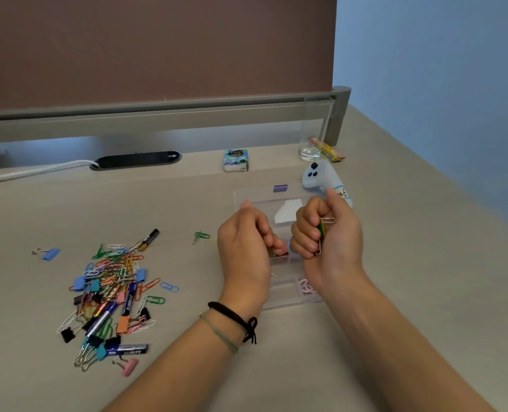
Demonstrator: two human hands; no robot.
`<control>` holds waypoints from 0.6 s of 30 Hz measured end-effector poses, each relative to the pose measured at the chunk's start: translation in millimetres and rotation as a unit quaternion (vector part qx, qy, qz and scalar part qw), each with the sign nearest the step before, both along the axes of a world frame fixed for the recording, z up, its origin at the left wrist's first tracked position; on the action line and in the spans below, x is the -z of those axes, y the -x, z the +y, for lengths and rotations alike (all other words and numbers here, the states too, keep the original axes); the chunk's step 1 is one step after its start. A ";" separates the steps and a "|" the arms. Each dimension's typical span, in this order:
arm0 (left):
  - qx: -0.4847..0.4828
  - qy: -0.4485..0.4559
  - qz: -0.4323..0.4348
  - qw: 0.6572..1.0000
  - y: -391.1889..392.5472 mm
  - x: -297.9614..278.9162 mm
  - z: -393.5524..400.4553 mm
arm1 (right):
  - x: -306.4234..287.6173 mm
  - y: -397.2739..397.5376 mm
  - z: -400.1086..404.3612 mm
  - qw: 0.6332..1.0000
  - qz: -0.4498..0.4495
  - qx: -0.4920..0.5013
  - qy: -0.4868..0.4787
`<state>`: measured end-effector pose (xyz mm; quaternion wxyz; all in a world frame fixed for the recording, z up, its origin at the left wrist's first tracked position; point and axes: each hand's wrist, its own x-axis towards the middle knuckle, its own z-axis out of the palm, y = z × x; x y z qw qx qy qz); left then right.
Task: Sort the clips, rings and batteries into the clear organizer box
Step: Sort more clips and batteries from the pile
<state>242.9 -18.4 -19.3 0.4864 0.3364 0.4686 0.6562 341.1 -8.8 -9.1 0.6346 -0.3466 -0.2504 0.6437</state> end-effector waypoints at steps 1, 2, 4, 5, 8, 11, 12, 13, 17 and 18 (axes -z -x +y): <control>-0.005 -0.002 -0.004 1.000 0.3 -0.3 0.1 | 0.6 1.2 0.1 1.000 -0.008 0.001 -0.005; -0.009 -0.004 -0.005 1.000 0.5 -0.3 0.3 | 1.2 2.2 0.2 1.000 -0.017 0.003 -0.011; -0.015 -0.008 -0.002 1.000 0.5 0.1 0.1 | 2.9 3.1 0.5 0.999 -0.042 0.009 -0.029; -0.016 -0.009 -0.001 1.000 0.7 0.8 -0.2 | 3.8 3.1 0.4 0.997 -0.059 0.013 -0.039; -0.022 -0.016 0.000 1.000 1.3 1.9 0.0 | 5.0 4.5 -1.0 0.993 -0.103 0.021 -0.057; -0.030 -0.025 0.007 0.999 2.6 4.3 1.5 | 5.2 7.9 -3.1 0.992 -0.107 0.007 -0.066; -0.032 -0.027 0.009 0.999 2.9 4.8 1.8 | 5.2 8.8 -3.5 0.992 -0.107 0.000 -0.071; -0.033 -0.029 0.011 0.999 2.9 5.0 1.6 | 5.5 9.4 -3.7 0.991 -0.113 -0.006 -0.074; -0.033 -0.034 0.005 0.999 2.0 1.8 0.4 | 6.7 9.3 -4.8 0.985 -0.149 -0.029 -0.083; -0.036 -0.035 0.002 0.999 1.9 0.9 0.4 | 6.7 9.0 -5.2 0.984 -0.149 -0.038 -0.087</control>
